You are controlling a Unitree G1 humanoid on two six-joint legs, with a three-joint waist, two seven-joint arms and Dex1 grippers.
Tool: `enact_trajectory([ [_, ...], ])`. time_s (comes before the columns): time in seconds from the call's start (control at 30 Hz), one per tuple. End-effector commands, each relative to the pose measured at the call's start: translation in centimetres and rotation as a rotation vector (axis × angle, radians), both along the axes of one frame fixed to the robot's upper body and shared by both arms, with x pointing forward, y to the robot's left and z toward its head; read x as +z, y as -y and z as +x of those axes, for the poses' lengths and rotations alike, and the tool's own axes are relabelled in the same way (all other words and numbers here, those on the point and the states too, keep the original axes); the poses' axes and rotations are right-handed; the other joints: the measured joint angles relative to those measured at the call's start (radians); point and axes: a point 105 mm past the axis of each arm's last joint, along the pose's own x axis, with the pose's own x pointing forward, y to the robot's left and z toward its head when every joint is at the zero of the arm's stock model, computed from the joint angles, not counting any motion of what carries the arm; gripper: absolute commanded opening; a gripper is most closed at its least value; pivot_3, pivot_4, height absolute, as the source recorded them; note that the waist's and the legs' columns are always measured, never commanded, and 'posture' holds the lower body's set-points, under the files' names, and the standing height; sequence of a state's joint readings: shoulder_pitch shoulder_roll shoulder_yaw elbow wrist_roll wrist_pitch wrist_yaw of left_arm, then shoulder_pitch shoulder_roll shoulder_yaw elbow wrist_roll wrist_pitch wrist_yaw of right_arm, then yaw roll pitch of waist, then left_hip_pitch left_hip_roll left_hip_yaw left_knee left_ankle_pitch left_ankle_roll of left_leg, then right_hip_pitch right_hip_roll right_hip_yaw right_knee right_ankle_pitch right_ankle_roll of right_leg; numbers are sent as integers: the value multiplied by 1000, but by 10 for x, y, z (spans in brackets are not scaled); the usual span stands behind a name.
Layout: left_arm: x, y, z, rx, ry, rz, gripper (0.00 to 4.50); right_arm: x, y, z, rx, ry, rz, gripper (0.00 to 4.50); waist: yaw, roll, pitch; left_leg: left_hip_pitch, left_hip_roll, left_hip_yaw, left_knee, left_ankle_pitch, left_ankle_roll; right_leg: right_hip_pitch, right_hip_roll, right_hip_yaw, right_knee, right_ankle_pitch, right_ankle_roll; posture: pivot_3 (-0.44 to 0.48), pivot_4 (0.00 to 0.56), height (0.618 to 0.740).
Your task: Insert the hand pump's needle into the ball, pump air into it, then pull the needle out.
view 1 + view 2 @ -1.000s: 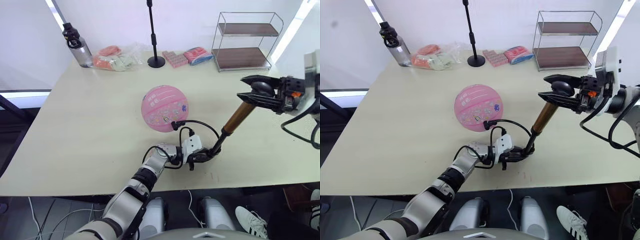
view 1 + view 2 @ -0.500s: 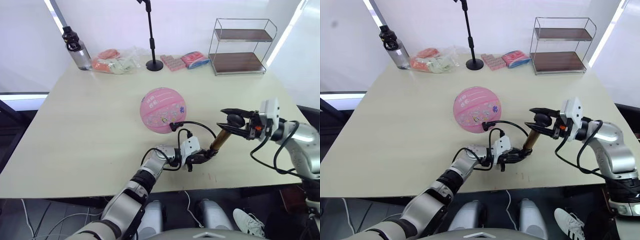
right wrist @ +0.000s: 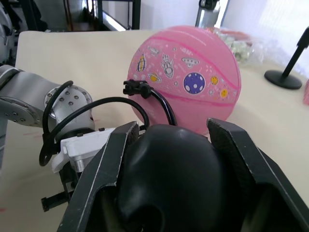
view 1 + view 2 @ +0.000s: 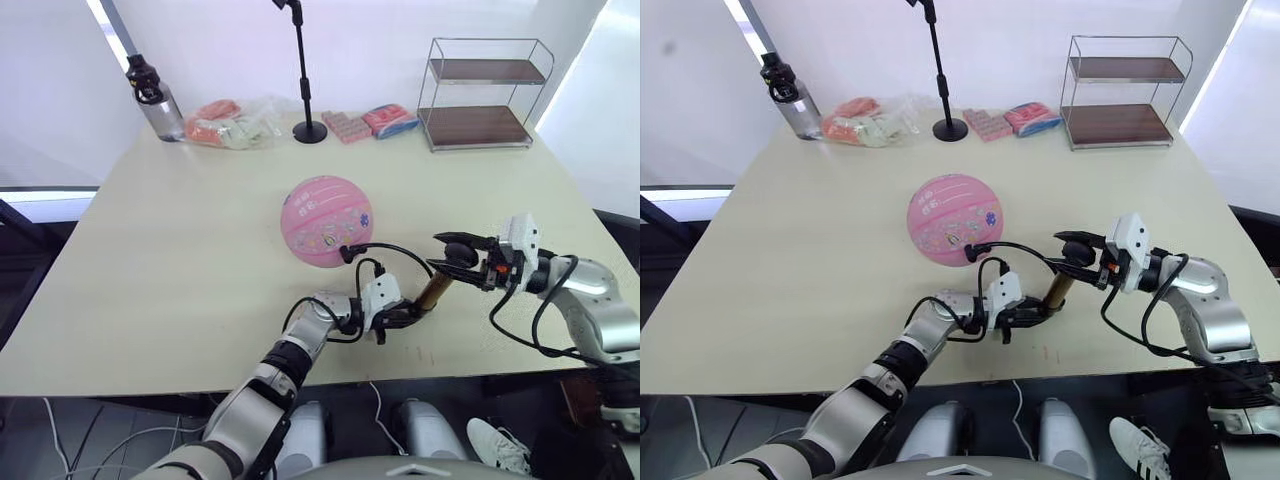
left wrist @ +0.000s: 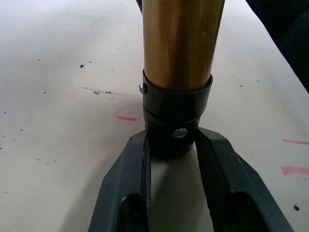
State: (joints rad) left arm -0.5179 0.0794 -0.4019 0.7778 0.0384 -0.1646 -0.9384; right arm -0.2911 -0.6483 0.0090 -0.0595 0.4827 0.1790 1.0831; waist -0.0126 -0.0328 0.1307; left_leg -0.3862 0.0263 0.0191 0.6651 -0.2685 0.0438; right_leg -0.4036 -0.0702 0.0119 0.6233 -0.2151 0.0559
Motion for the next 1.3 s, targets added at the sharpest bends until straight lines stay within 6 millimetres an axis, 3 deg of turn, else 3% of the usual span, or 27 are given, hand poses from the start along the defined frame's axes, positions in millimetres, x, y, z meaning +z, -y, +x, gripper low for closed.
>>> enact_trajectory([
  [0.03,-57,-36,-25,46,-187,189,933,44,12,0,0,68,13,1761,2,1,1,-2,0,0,0,0,0,0,0,0,0,0,0,0,150,740],
  [0.13,-57,-35,-25,43,-189,188,933,81,16,-2,16,114,9,1761,3,6,3,-9,-2,0,1,0,0,-7,-1,0,0,0,0,0,150,740],
  [0.37,-57,-35,-25,42,-188,188,933,142,27,-10,17,193,23,1761,5,8,7,-12,-3,-1,1,0,0,-8,-1,-1,-1,0,0,0,150,740],
  [0.57,-57,-34,-25,42,-188,186,933,166,32,-14,25,226,20,1761,3,9,8,-12,-3,-1,1,0,0,-8,-1,-1,-1,0,0,0,150,740],
  [0.77,-57,-34,-25,44,-190,185,933,177,31,-15,37,239,-2,1761,6,10,13,-13,-3,-1,2,0,0,-8,-2,-1,-1,0,0,0,150,740],
  [0.9,-57,-34,-25,47,-191,184,933,156,29,-12,35,190,-26,1761,8,10,14,-13,-3,-1,2,0,0,-9,-2,-1,-1,1,0,0,150,740],
  [1.3,-58,-36,-25,45,-189,191,933,46,17,-3,-10,44,-39,1761,-1,-1,0,-8,-2,-1,2,0,0,-5,0,-1,0,0,1,0,150,740],
])
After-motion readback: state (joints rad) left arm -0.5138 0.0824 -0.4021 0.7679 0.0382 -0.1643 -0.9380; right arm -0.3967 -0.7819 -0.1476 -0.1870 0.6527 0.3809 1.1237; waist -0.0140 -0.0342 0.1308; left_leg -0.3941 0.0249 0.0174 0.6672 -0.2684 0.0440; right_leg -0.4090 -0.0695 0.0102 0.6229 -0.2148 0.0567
